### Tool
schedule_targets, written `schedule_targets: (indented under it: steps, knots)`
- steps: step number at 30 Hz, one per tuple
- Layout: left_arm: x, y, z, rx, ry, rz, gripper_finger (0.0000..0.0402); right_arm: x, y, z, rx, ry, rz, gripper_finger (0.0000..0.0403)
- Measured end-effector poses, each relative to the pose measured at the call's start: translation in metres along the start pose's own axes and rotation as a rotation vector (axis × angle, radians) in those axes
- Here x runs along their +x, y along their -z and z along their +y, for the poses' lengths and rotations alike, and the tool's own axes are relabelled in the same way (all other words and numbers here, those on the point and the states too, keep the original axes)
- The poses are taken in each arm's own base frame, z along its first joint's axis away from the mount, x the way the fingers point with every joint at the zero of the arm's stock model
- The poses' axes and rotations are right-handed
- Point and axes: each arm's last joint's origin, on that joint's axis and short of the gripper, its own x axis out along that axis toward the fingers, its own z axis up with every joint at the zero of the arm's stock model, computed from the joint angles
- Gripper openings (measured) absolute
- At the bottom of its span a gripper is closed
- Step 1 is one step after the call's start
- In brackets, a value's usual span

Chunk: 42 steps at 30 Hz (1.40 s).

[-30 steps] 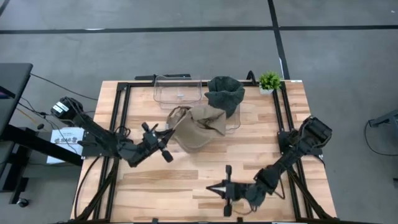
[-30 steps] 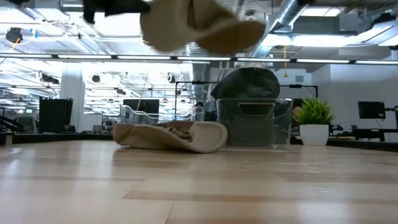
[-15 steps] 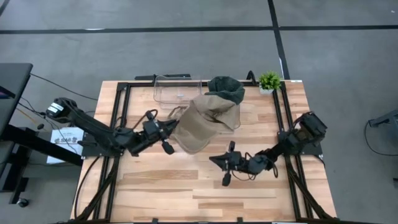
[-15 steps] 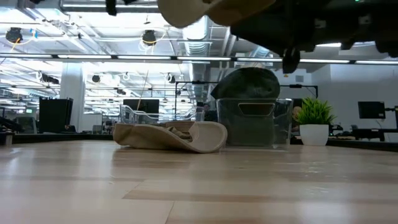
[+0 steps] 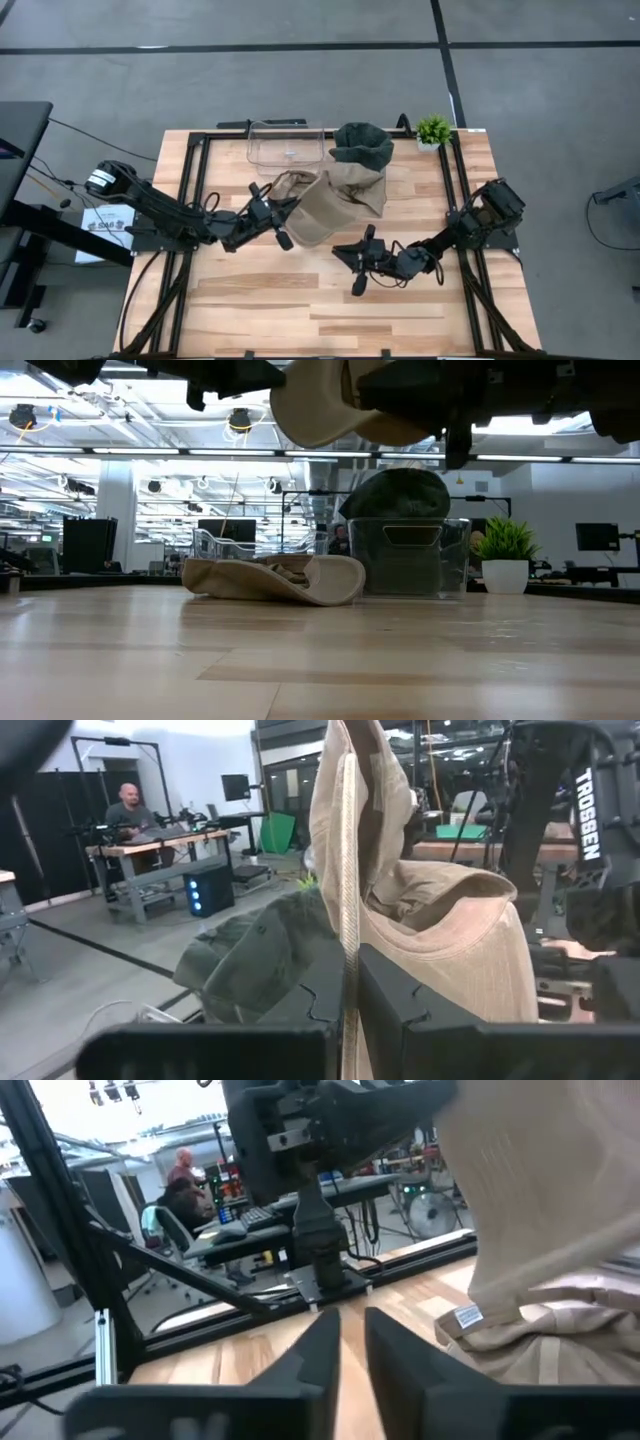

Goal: Pick & Place hat
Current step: Put the bottom brown cap into the left transparent bin

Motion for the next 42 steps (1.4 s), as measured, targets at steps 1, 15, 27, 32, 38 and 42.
schedule_targets:
  steps: [1, 15, 27, 32, 38, 42]
  knots:
    - [0.000, 0.000, 0.000, -0.002, 0.008, -0.003, 0.0017, 0.000, 0.000, 0.000, 0.013, 0.003, 0.002, 0.0056]
    - [0.000, 0.000, -0.002, -0.008, 0.044, -0.006, 0.0017, 0.008, 0.004, -0.015, 0.116, 0.152, 0.015, 0.0211]
    - [-0.004, 0.013, 0.003, -0.040, 0.036, 0.022, 0.0017, 0.031, -0.009, -0.027, 0.149, 0.192, -0.036, 0.0208]
    - [-0.004, 0.013, 0.003, -0.046, 0.029, 0.020, 0.0017, 0.040, -0.011, -0.028, 0.132, 0.201, -0.021, 0.0148]
    - [-0.005, 0.011, 0.003, -0.075, 0.030, 0.010, 0.0023, 0.041, -0.010, -0.028, 0.126, 0.266, -0.020, 0.0023]
    - [-0.007, 0.012, 0.001, -0.073, 0.055, 0.015, 0.0032, 0.037, -0.008, -0.025, 0.110, 0.302, -0.013, 0.0019]
